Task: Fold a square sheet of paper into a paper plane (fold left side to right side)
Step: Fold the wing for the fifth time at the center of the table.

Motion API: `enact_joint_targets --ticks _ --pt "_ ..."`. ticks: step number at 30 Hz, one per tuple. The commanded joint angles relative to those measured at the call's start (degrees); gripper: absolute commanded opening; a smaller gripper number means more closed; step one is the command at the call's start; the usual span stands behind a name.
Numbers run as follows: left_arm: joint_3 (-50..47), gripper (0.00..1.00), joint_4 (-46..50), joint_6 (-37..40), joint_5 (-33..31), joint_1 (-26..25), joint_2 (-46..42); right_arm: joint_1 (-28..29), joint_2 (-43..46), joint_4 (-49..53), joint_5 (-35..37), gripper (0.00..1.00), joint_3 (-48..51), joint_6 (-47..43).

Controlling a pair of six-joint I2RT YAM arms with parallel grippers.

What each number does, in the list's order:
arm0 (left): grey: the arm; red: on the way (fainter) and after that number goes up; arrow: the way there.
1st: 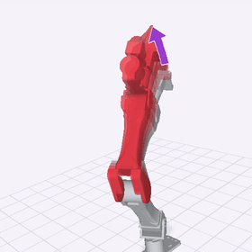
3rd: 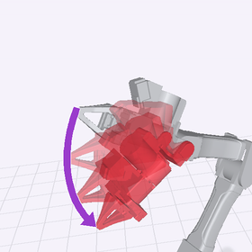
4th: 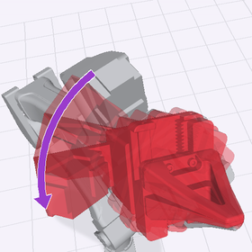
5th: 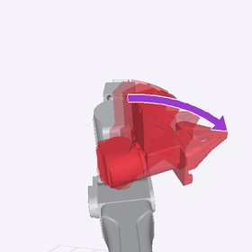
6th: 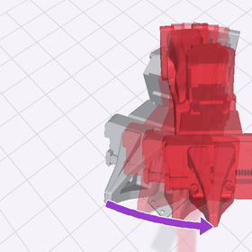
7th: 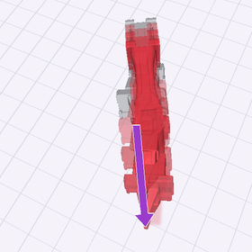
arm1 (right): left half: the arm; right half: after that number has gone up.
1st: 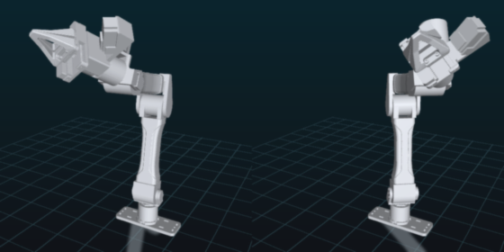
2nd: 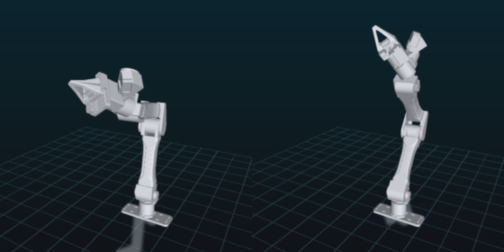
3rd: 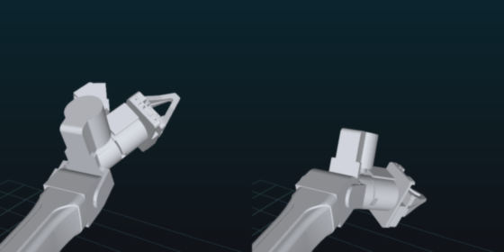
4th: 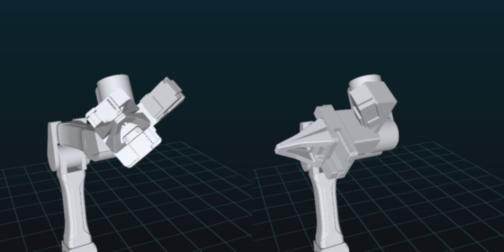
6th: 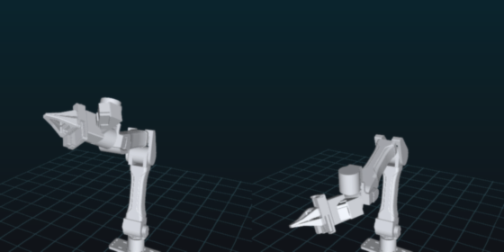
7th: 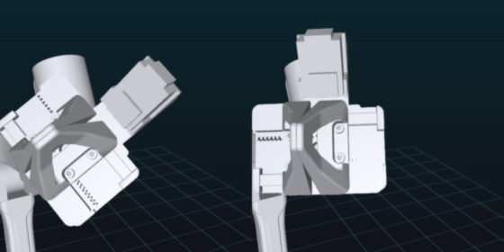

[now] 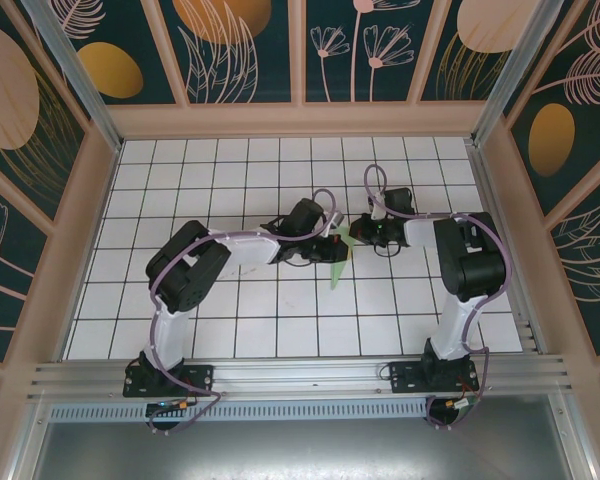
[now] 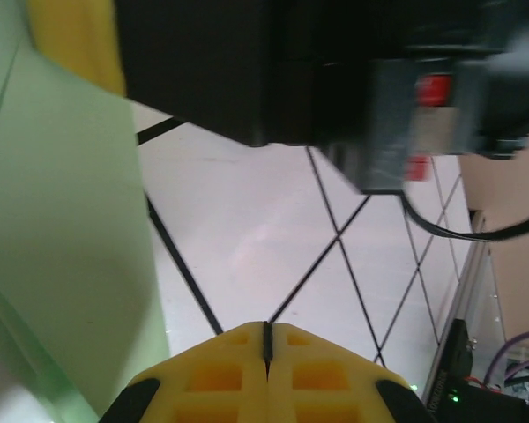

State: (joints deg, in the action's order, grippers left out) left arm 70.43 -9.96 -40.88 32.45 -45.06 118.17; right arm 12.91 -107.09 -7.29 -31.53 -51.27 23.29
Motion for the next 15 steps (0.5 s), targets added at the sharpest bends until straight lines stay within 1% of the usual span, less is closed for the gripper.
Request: enact_joint_targets --ticks 1,7,12,15 --pt "2.41 0.04 4.01 2.25 -1.94 -0.07 2.74 0.79 0.65 3.27 -0.29 0.00 0.02 0.62" --pt "2.87 0.04 9.07 3.77 -7.90 -0.08 4.23 0.84 1.14 4.16 -0.38 0.00 -1.02 0.10" --pt "1.37 0.03 7.55 2.03 -6.70 -0.09 5.66 0.81 0.93 5.61 -0.04 0.00 -2.74 -0.67" --pt "-0.22 0.03 7.21 1.40 -7.60 -0.07 5.76 0.39 0.68 6.32 0.40 0.00 -3.41 -1.27"
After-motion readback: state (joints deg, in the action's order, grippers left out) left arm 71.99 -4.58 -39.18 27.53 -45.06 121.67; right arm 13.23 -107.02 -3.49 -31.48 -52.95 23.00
